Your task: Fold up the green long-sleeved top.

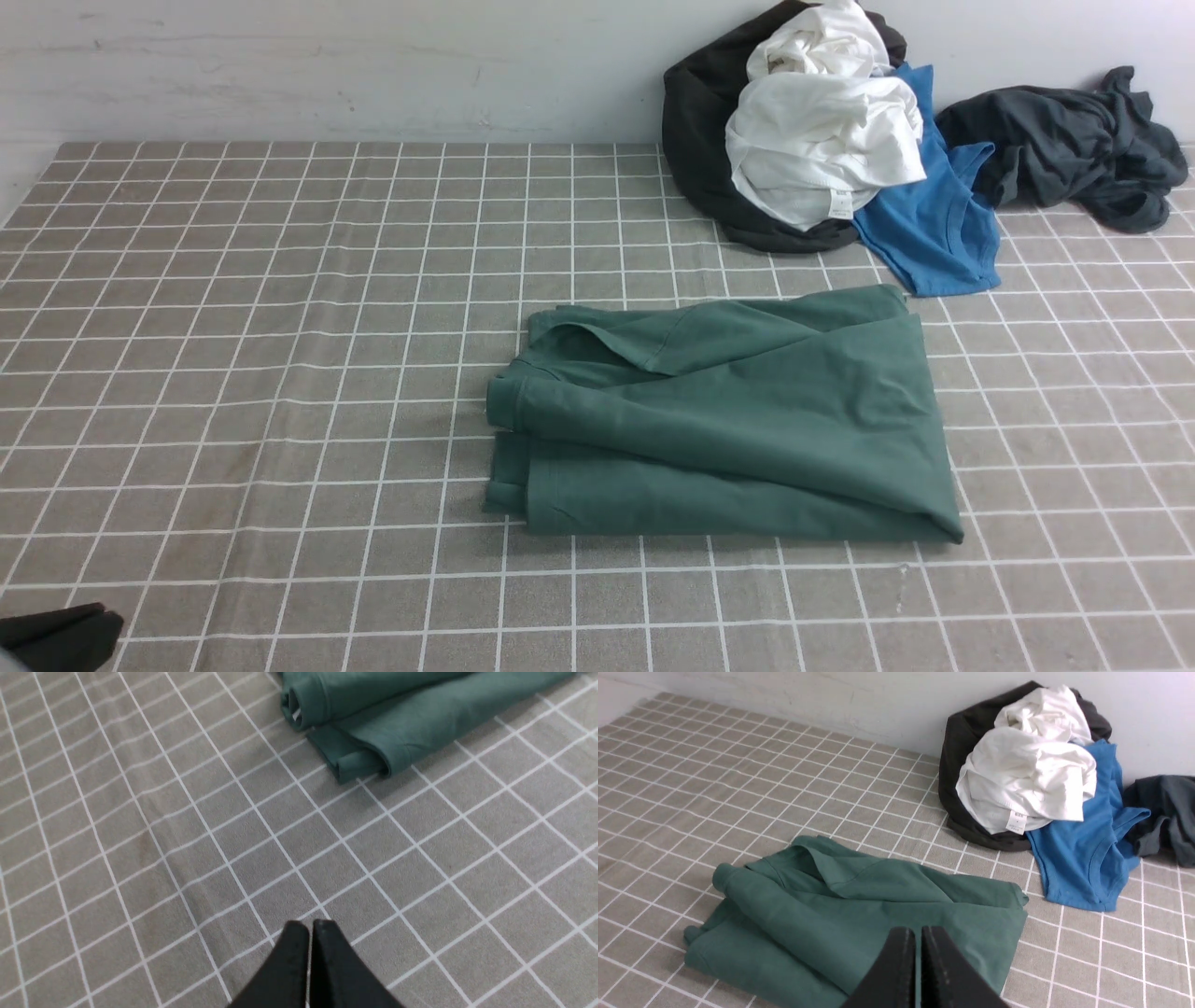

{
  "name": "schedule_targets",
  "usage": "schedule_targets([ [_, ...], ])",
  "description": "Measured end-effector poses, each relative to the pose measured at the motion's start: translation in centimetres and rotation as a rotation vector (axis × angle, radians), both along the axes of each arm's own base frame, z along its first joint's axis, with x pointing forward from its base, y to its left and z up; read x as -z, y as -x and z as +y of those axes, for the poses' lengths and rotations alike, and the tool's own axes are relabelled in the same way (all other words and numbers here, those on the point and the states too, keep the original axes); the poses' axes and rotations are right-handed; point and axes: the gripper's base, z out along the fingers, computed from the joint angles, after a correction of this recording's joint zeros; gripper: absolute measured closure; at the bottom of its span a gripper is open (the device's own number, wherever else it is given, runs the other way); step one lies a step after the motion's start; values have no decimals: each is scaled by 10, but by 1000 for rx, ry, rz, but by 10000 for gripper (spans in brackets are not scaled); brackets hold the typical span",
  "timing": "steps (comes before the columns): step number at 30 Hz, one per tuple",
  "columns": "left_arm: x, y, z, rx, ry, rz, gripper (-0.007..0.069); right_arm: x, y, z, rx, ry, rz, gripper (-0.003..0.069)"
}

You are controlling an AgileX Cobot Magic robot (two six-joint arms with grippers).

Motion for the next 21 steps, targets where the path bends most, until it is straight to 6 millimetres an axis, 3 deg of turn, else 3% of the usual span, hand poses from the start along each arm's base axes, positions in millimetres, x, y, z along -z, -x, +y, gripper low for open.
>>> schedule_targets([
  [9,-2,28,14,-2,52,-163,631,-9,41,-8,-28,-25,-173,672],
  [21,0,29,15,-2,45,-148,631,-7,46,-8,-36,-34,-170,673],
])
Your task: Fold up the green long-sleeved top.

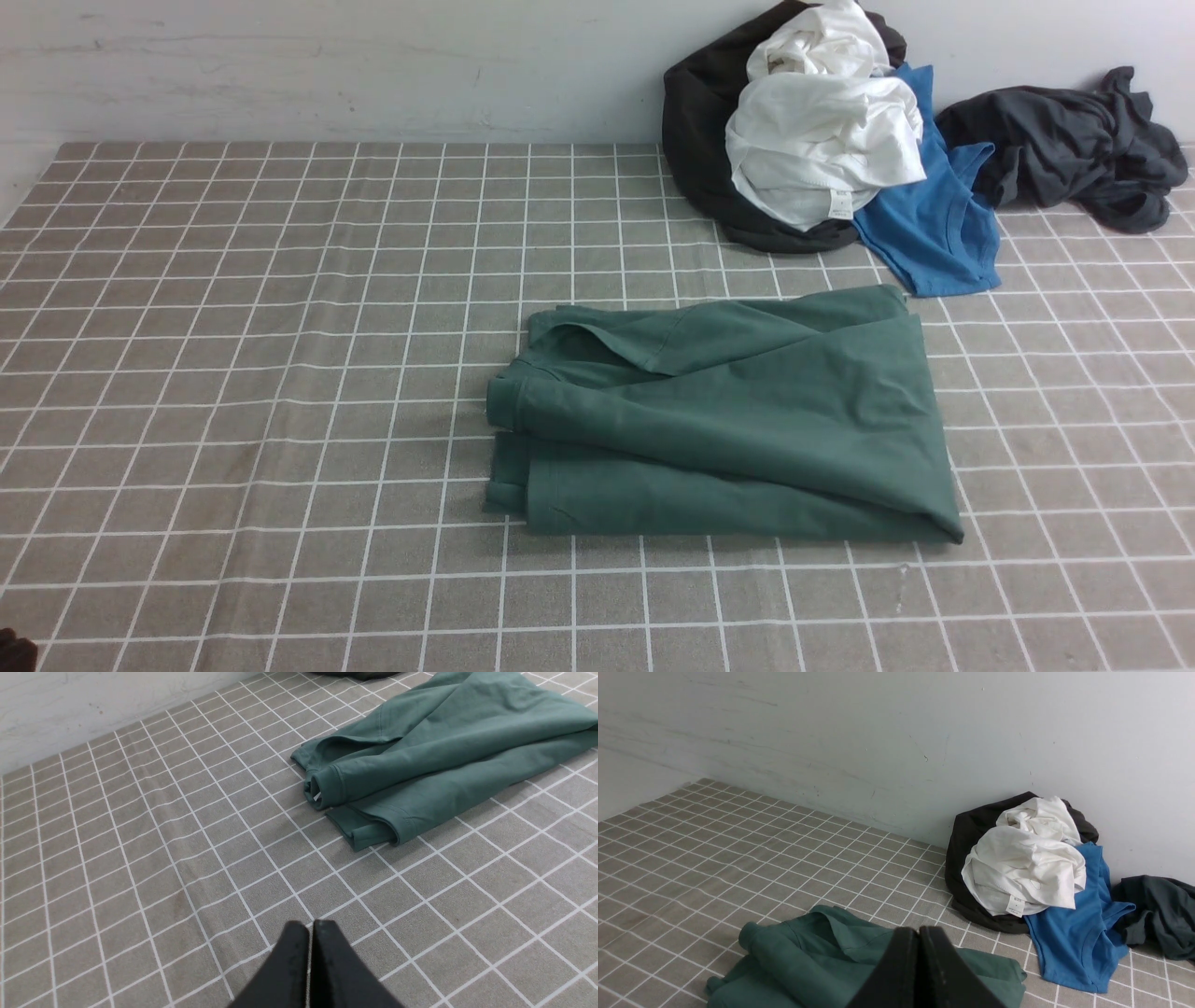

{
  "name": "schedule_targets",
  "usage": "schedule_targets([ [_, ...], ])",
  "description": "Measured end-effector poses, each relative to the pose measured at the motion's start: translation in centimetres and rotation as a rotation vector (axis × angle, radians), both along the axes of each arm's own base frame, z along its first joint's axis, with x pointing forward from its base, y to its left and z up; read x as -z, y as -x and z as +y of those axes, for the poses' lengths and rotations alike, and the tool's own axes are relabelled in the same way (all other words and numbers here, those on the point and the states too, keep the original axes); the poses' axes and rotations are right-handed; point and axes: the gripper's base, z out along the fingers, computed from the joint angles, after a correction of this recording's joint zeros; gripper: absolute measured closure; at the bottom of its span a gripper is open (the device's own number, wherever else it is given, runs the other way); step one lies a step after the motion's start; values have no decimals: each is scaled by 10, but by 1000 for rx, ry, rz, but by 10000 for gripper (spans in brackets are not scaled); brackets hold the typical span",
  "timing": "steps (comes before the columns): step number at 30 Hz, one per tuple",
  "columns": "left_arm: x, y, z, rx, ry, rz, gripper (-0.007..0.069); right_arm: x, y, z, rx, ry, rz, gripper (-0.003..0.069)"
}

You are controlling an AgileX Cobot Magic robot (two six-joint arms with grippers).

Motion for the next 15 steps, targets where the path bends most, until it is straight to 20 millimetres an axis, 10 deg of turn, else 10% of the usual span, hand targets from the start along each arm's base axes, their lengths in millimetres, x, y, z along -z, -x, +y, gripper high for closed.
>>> schedule_targets([
  [15,0,0,0,0,0,0,631,11,0,1,-19,25,72,673],
])
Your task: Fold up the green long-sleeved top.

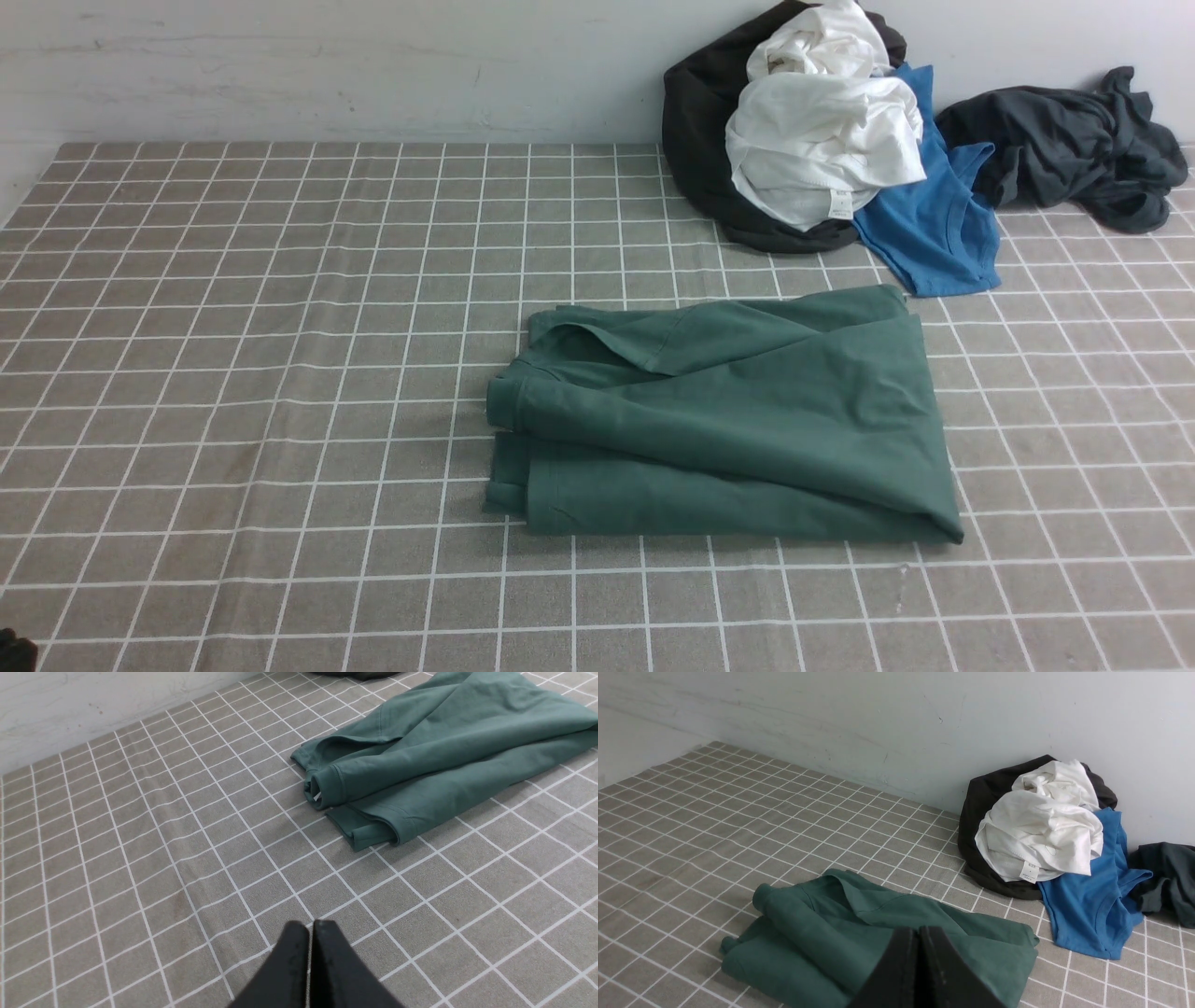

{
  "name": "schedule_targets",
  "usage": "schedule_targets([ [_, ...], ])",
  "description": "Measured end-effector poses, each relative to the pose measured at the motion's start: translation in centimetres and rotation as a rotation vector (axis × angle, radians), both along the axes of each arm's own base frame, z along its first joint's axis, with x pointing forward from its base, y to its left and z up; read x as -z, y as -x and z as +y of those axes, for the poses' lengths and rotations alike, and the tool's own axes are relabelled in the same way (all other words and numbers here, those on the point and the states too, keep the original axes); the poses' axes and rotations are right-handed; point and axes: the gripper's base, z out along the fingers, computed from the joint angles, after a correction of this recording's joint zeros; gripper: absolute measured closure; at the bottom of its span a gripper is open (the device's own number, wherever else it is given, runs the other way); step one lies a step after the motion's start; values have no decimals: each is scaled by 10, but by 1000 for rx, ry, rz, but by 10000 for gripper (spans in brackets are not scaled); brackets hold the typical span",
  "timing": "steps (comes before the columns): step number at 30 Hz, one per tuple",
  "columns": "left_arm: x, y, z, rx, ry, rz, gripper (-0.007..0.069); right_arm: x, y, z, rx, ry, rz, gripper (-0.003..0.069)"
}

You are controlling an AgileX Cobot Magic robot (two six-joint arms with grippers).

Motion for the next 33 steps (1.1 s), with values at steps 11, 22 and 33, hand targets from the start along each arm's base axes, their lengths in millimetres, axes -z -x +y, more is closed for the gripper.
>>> schedule_targets([
  [11,0,0,0,0,0,0,631,97,1,-21,250,-122,-208,673],
  [22,0,0,0,0,0,0,631,186,14,-34,454,-168,-21,673],
  [33,0,0,0,0,0,-1,631,189,15,-35,462,-162,11,673],
])
